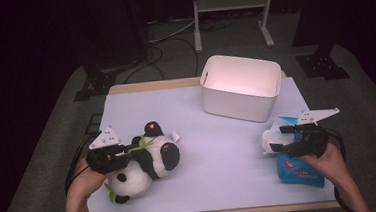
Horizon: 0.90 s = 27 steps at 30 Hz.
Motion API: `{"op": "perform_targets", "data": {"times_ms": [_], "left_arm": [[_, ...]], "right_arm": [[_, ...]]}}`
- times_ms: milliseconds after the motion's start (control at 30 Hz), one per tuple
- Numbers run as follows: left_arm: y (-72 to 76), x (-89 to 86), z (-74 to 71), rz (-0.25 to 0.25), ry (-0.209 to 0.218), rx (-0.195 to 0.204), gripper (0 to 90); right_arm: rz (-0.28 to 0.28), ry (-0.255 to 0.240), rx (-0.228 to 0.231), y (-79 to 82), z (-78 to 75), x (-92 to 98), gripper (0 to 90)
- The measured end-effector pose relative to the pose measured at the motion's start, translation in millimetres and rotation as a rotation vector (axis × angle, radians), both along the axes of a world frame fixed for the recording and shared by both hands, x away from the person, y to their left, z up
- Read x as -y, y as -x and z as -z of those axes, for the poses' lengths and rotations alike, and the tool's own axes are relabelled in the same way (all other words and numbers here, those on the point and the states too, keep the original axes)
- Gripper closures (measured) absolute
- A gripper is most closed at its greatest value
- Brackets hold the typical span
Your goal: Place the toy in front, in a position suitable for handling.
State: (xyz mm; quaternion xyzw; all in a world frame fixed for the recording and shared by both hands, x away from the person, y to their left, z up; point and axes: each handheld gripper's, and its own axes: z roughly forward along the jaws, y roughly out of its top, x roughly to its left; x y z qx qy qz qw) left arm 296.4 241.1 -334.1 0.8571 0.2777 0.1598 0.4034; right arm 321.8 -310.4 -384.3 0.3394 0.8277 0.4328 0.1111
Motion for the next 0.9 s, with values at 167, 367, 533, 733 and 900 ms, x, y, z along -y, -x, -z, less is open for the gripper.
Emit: {"op": "perform_targets", "data": {"times_ms": [167,367,533,733,900], "left_arm": [[-2.1,8.4,-4.0,0.024,-0.011,0.002,74.7],[-6.9,19.4,-10.1,0.053,-0.027,0.006,74.7],[-10.5,33.3,-16.8,0.086,-0.044,0.013,74.6],[-16.6,53.4,-21.3,0.135,-0.066,0.016,74.6],[-21.3,72.4,-25.8,0.177,-0.077,0.017,74.6]], "right_arm": [[0.001,-0.004,0.0,1.4,-1.7,1.1,17.6],[-0.003,-0.005,0.0,1.6,-2.4,1.6,17.6],[-0.004,-0.008,0.003,2.5,-3.6,3.4,17.7],[-0.004,-0.01,0.003,2.6,-4.2,5.4,17.6],[-0.006,-0.011,0.002,3.0,-4.8,5.8,17.7]]}}
